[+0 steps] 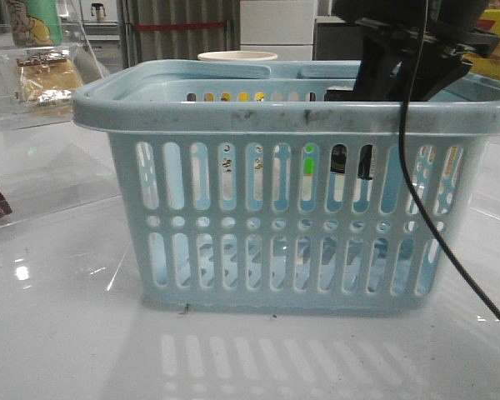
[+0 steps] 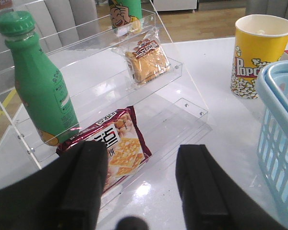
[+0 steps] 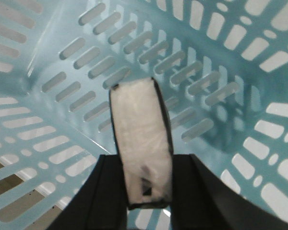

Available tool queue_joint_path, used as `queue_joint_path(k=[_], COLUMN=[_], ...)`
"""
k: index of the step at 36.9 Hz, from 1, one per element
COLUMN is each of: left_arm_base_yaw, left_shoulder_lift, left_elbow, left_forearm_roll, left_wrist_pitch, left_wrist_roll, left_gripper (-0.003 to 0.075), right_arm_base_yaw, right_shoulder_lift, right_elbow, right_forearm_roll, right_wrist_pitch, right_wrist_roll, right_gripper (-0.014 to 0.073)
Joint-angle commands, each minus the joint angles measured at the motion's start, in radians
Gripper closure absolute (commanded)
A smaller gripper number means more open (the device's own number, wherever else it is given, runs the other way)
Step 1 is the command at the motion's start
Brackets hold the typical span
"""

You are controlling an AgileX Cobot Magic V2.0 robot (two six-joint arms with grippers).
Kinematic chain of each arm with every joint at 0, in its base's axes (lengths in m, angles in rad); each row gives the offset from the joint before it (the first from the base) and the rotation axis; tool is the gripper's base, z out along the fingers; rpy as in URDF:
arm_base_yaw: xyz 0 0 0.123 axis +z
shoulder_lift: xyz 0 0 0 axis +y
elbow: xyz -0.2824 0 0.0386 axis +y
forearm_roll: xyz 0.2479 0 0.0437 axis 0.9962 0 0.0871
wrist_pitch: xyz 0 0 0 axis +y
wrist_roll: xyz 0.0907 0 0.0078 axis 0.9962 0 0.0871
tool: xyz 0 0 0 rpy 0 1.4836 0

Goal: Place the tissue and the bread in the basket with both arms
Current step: 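Carry the black box over the basket and release it inside, then withdraw the right gripper and reach the left gripper toward the bread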

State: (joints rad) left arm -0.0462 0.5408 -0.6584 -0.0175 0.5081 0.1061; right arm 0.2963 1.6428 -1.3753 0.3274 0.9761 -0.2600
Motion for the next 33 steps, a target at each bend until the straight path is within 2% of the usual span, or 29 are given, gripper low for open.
queue_joint_path(k=[1,3,14,33], left_arm_base_yaw=[0.001,0.001,0.001,0.001], left_shoulder_lift=[0.010,0.010,0.010,0.010], left_elbow=[-0.031,-0.031,-0.031,-0.031], left_forearm_roll=[-0.009,-0.009,-0.009,-0.009], left_wrist_pitch=[-0.078,-0.078,-0.078,-0.078], left_wrist_roll=[-0.004,-0.004,-0.004,-0.004], left_gripper=[0.0318,0.0318,0.0318,0.0318], right_arm_base_yaw=[0.000,0.000,0.001,0.001], right_shoulder_lift=[-0.041,-0.041,-0.114,-0.665], right_elbow=[-0.025,-0.025,-0.017,0.358], right_forearm_roll=[0.040,0.040,0.042,0.047], right_wrist_pitch=[-0.047,-0.047,-0.061,-0.240], right_wrist_roll=[-0.027,-0.027,-0.097,-0.135], right_gripper=[0.0114,0.0078,0.0085,0.0085])
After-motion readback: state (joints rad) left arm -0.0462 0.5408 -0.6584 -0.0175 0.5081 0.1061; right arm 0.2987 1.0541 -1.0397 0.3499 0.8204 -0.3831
